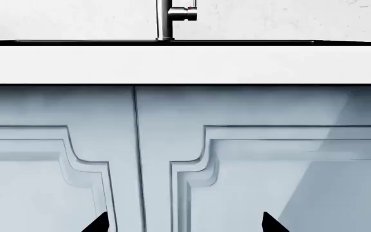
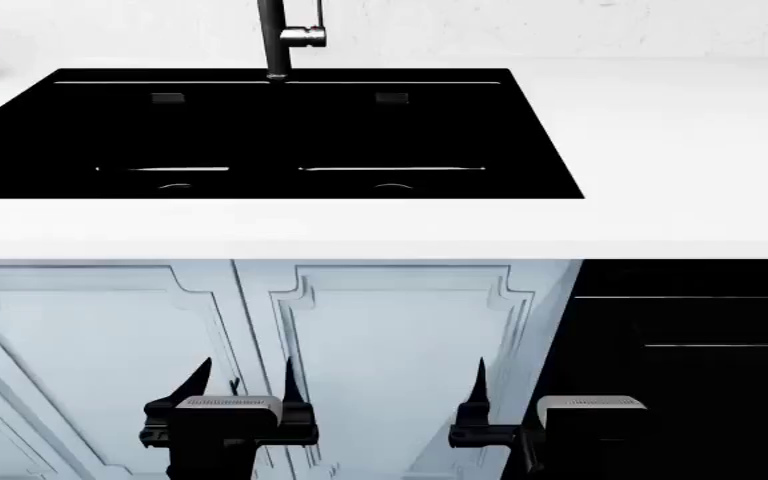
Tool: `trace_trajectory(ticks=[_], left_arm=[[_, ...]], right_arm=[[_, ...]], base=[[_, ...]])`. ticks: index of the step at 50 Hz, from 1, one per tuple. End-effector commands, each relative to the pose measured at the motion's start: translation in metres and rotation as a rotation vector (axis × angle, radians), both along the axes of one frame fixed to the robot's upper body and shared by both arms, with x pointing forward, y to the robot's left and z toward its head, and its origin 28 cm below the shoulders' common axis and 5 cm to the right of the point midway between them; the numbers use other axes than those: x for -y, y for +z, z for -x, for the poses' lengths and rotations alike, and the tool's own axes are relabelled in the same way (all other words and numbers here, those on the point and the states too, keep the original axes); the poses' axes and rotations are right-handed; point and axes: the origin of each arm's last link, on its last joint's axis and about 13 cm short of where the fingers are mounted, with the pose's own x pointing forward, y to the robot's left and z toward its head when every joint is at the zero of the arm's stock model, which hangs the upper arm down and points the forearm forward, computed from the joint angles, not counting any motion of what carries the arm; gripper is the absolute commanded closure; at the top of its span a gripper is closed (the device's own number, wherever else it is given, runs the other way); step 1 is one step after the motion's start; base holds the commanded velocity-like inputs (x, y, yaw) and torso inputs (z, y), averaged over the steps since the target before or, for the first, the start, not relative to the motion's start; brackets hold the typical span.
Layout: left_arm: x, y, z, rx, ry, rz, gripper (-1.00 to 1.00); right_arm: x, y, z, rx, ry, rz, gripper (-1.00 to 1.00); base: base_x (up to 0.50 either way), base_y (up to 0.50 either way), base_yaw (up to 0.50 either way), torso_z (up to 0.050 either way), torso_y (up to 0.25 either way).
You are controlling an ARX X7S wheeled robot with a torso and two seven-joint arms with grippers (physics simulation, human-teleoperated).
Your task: Stack the bowls in the sink.
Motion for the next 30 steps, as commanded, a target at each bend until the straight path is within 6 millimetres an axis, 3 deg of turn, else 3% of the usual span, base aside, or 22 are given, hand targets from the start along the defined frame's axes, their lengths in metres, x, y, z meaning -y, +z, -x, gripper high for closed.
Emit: trace_trajectory(ticks=[1, 10, 30], left_arm=[[0.0001, -0.0003, -0.0001, -0.001, 0.0, -0.001, -1.0], [0.0011, -0.0015, -0.0002, -0.015, -0.005, -0.004, -1.0], [0.0016, -0.0032, -0.0018, -0.023, -0.007, -0.006, -1.0]], right_arm=[[-0.0006, 0.0006, 0.0007, 0.003, 0.0, 0.004, -1.0], [-0.0005, 0.0023, 0.0039, 0.013, 0.01, -0.006, -1.0], [-0.0002, 0.002, 0.004, 0.003, 0.018, 0.009, -1.0]], base=[[0.0, 0.0, 0.0, 0.0, 0.0], [0.0, 0.01, 0.0, 0.0, 0.0], [0.0, 0.5, 0.0, 0.0, 0.0]])
